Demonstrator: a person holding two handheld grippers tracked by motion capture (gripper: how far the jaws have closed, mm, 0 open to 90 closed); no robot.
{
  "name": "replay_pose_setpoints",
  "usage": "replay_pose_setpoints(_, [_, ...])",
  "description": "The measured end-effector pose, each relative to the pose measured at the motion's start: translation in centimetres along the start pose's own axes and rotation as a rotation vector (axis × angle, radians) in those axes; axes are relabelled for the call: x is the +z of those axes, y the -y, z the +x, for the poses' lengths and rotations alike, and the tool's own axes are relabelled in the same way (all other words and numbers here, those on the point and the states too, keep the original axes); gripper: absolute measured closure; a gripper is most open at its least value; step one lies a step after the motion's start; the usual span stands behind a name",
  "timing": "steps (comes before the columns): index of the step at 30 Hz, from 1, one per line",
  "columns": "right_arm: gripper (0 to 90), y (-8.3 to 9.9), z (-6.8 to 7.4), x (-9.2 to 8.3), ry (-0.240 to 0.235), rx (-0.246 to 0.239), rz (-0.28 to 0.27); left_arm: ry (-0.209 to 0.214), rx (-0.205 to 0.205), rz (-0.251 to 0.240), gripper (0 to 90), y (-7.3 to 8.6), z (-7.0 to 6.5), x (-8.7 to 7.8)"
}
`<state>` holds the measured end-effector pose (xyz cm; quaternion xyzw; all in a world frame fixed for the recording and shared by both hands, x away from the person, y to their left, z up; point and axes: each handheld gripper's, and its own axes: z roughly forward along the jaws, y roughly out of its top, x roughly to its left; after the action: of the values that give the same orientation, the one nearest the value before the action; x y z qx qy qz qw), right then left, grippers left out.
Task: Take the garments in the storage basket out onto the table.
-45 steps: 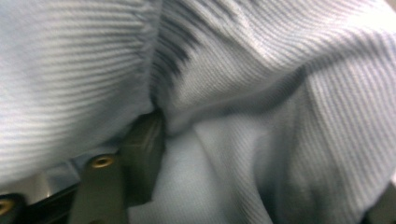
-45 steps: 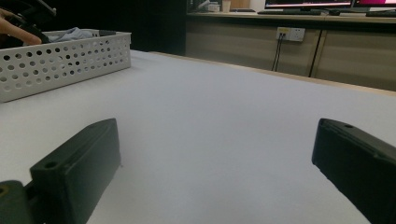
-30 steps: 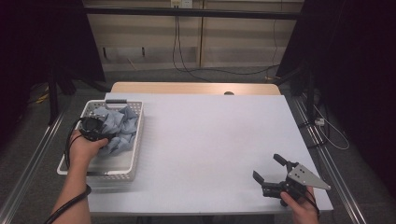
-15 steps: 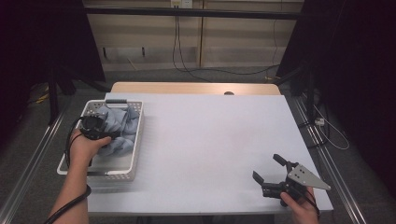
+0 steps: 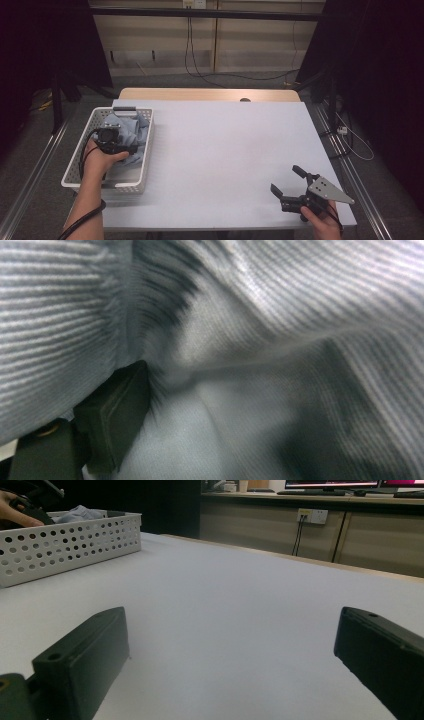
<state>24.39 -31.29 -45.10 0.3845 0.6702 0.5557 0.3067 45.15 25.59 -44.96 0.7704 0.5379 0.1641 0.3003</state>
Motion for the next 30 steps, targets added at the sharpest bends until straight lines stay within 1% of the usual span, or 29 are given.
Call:
replay_pose_setpoints(2, [0.4, 0.0, 0.0, 0.0, 0.000, 0.002, 0.002, 0.006, 0.006, -0.006, 14.5, 0.2, 0.1, 0.0])
replay_pose_setpoints(3, [0.4, 0.0, 0.0, 0.0, 0.001, 0.002, 0.002, -0.006, 0.010, 0.000, 14.9, 0.2, 0.0, 0.0])
replay_pose_setpoints(4, [0.4, 0.0, 0.0, 0.0, 0.001, 0.002, 0.002, -0.006, 0.010, 0.000, 15.5, 0.2, 0.0, 0.0])
replay_pose_setpoints(5, [0.4, 0.0, 0.0, 0.0, 0.001, 0.002, 0.001, -0.013, 0.019, 0.011, 16.1, 0.1, -0.1, 0.1])
replay_pose_setpoints(6, [0.4, 0.0, 0.0, 0.0, 0.002, 0.001, 0.001, -0.016, 0.013, 0.013, 17.1, 0.1, -0.2, 0.1])
replay_pose_setpoints(7, [0.4, 0.0, 0.0, 0.0, 0.001, 0.000, -0.001, -0.023, 0.014, 0.028, 19.0, -0.1, -0.3, 0.1])
replay_pose_setpoints(8, [0.4, 0.0, 0.0, 0.0, 0.001, 0.000, -0.001, -0.023, 0.014, 0.028, 21.5, -0.1, -0.3, 0.1])
replay_pose_setpoints(9, [0.4, -0.1, 0.0, 0.0, 0.000, -0.001, -0.004, -0.034, 0.016, 0.056, 24.3, -0.4, -0.5, 0.0])
replay_pose_setpoints(11, [0.4, 0.0, 0.0, 0.0, 0.000, -0.001, -0.003, -0.039, 0.005, 0.066, 27.2, -0.5, -0.6, 0.0])
replay_pose_setpoints(12, [0.4, 0.0, 0.0, 0.0, -0.001, -0.003, -0.002, -0.037, 0.011, 0.078, 29.2, -0.6, -0.6, -0.1])
replay_pose_setpoints(13, [0.4, 0.0, -0.1, 0.0, 0.000, -0.004, -0.001, -0.037, 0.011, 0.078, 31.2, -0.6, -0.6, -0.1])
replay_pose_setpoints(14, [0.4, 0.0, -0.1, 0.0, 0.000, -0.004, -0.001, -0.039, 0.008, 0.081, 31.2, -0.7, -0.7, -0.1])
replay_pose_setpoints(15, [0.4, 0.0, -0.1, -0.1, -0.002, -0.003, -0.003, -0.044, 0.001, 0.093, 35.8, -0.8, -0.8, -0.2])
replay_pose_setpoints(17, [0.4, -0.1, 0.0, -0.1, -0.002, -0.004, -0.004, -0.048, 0.002, 0.108, 40.4, -1.0, -1.0, -0.3])
replay_pose_setpoints(18, [0.4, -0.1, 0.0, -0.1, -0.002, -0.004, -0.004, -0.048, 0.002, 0.108, 43.5, -1.0, -1.0, -0.3])
replay_pose_setpoints(19, [0.4, -0.1, 0.0, -0.1, -0.003, -0.002, -0.004, -0.048, 0.005, 0.119, 43.5, -1.2, -1.0, -0.3])
replay_pose_setpoints(20, [0.5, -0.1, 0.0, -0.1, -0.003, -0.002, -0.004, -0.053, 0.013, 0.131, 49.0, -1.4, -1.0, -0.4])
replay_pose_setpoints(21, [0.5, -0.1, 0.0, -0.1, -0.003, -0.002, -0.004, -0.056, 0.006, 0.138, 55.2, -1.4, -1.1, -0.4])
replay_pose_setpoints(22, [0.5, -0.1, 0.0, -0.1, -0.003, -0.002, -0.004, -0.061, -0.005, 0.129, 56.5, -1.3, -1.1, -0.5])
replay_pose_setpoints(24, [0.5, -0.1, 0.0, 0.0, -0.003, -0.003, -0.002, -0.060, -0.004, 0.123, 60.9, -1.2, -1.0, -0.6])
replay_pose_setpoints(25, [0.5, -0.1, 0.0, 0.0, -0.002, -0.005, 0.000, -0.060, -0.012, 0.112, 63.2, -1.1, -0.9, -0.8])
replay_pose_setpoints(27, [0.5, 0.0, 0.1, 0.0, -0.005, -0.008, 0.001, -0.063, -0.009, 0.110, 65.3, -1.1, -0.9, -0.8])
replay_pose_setpoints(28, [0.5, 0.0, 0.1, 0.0, -0.005, -0.008, 0.001, -0.061, 0.000, 0.109, 65.3, -1.0, -0.9, -0.9])
replay_pose_setpoints(29, [0.5, 0.0, 0.0, 0.0, 0.000, -0.009, 0.003, -0.047, -0.021, 0.104, 67.3, -1.0, -0.8, -1.2])
replay_pose_setpoints(30, [0.5, 0.0, 0.0, 0.0, 0.000, -0.009, 0.003, -0.047, -0.021, 0.104, 68.1, -1.0, -0.8, -1.2])
